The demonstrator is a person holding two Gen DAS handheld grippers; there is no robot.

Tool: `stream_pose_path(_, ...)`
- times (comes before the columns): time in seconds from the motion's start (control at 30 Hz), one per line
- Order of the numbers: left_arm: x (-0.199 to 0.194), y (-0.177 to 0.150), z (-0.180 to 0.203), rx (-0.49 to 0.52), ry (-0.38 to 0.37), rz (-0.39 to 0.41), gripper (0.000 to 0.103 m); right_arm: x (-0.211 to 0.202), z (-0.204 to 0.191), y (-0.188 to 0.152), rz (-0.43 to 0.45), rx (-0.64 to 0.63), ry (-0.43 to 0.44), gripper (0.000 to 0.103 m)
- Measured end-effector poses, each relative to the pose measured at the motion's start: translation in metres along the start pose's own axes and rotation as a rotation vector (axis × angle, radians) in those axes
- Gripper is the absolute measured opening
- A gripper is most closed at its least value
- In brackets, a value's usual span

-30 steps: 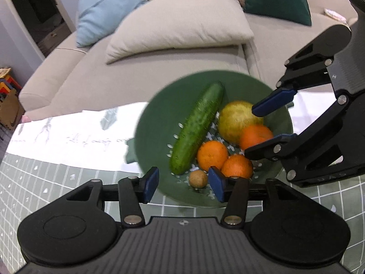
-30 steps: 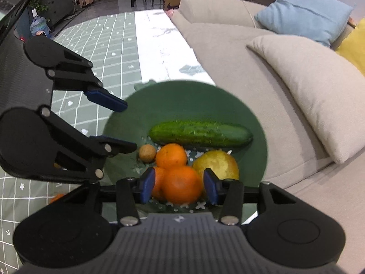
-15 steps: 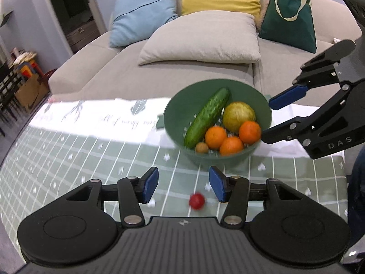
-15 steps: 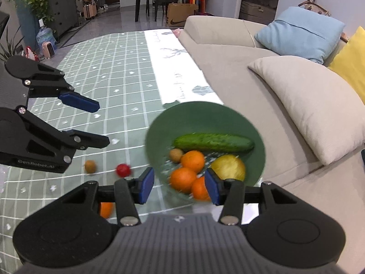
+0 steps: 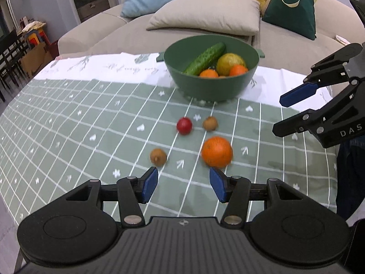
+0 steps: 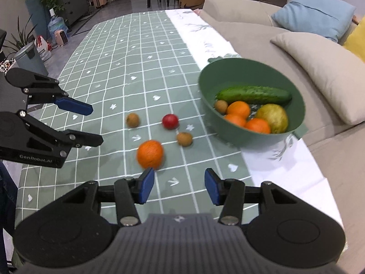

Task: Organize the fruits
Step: 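Move both grippers back over the remaining fruit on the cloth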

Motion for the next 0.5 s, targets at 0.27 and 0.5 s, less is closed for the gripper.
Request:
stream_pose_path(0.27,0.001,-0.011,-0.012,-0.036,0.0,-0.015,0.062,0.009,-0.013,0.002,-0.008,-0.01,0.014,0.046)
stream_pose_path(0.5,0.008,-0.009,0.002,-0.032,-0.036,0.0,0.062,0.021,-0.006,0.01,-0.004,0.009,-0.006,0.046)
Point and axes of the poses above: each gripper's, at about its wrist camera, not at the fingertips, and x roughly the way its jaws point, z to its right, y to its top, the point moved 10 cm from there along x, roughly the way its jaws point, and after that the axes turned 9 degrees about -x, right-handed, at the moved point
